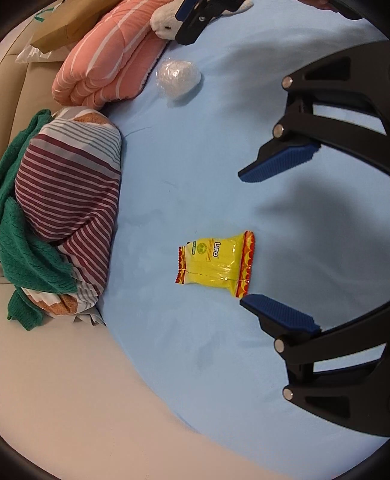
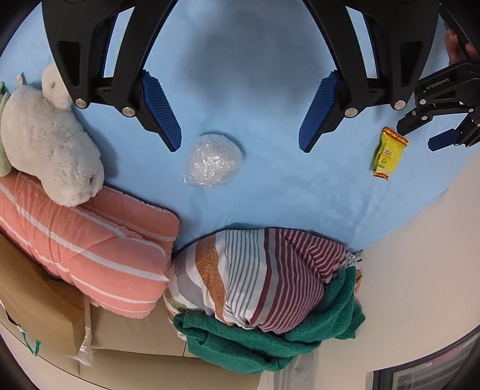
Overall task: Collect trash
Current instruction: 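Move both open tools back toward the yellow wrapper and plastic bag, then grasp the yellow snack wrapper with the left tool while the right tool grasps the clear plastic bag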
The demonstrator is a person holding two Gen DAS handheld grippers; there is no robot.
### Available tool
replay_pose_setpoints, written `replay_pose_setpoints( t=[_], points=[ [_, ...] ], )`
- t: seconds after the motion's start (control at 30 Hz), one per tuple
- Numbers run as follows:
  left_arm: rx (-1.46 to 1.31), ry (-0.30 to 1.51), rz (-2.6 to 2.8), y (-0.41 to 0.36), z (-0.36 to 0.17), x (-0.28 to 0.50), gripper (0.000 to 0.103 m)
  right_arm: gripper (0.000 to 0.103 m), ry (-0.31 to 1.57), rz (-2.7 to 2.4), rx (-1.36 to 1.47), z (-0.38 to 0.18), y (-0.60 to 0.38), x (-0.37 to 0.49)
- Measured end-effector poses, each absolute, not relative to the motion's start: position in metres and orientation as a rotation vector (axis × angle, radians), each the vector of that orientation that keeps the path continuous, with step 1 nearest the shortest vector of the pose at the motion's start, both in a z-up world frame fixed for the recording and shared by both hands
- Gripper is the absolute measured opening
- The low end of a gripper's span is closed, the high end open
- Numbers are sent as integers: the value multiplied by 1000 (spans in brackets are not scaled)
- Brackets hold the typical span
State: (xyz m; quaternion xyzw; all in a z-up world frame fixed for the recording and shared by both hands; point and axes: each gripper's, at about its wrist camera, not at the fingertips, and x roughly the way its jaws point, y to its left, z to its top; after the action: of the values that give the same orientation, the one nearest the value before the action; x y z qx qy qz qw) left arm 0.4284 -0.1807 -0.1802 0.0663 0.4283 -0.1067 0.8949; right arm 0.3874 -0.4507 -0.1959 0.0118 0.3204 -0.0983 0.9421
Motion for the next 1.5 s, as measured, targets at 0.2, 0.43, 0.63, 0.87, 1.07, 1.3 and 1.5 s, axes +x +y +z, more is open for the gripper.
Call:
replay_pose_setpoints(
  t=[0.2,0.43,0.63,0.87,1.07,1.3,1.5],
  points=[
    [158,920,-217,-193,-203,458,77,78,691,-236,29,-219,-472,418],
    [148,938,-210,-193,-214,483,74,77,746,-233,20,-237,-483,446],
    [190,920,-204,-194,-217,491,37,47,780,-231,19,-246,-481,459],
    [214,892,-240,-196,-213,480,28,36,766,-207,1,-242,-470,452],
    [203,897,-276,-195,-207,469,27,35,748,-164,-37,-235,-449,434],
    [165,912,-305,-188,-203,460,2,35,734,-111,-34,-227,-432,416],
    [161,912,-301,-183,-201,453,1,35,731,-87,-31,-226,-422,406]
  ],
)
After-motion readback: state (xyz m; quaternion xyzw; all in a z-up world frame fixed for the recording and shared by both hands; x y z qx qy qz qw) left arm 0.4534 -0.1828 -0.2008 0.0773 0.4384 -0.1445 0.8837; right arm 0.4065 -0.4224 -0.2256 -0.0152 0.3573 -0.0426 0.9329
